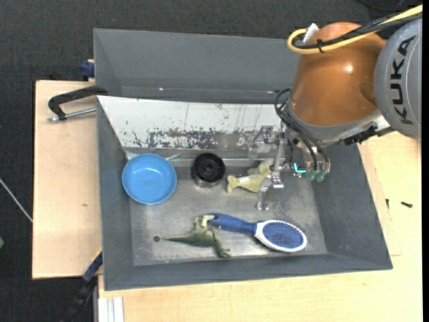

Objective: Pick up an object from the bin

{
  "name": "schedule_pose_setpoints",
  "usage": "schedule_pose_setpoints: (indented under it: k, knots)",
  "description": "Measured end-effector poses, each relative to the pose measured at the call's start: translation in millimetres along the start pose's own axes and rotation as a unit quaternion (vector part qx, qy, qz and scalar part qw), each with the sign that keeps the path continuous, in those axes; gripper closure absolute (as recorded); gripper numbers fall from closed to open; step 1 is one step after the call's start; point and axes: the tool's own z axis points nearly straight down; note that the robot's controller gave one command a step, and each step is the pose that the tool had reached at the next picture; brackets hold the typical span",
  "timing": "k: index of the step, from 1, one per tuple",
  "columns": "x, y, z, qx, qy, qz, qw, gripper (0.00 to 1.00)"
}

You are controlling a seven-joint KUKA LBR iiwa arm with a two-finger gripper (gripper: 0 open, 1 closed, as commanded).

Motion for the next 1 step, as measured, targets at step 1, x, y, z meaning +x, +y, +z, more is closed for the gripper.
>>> schedule_pose_setpoints:
  k: [1]
  knots:
    - [15.3,12.0,100.8,0.000,0.0000,-0.121,0.9927,0.00]
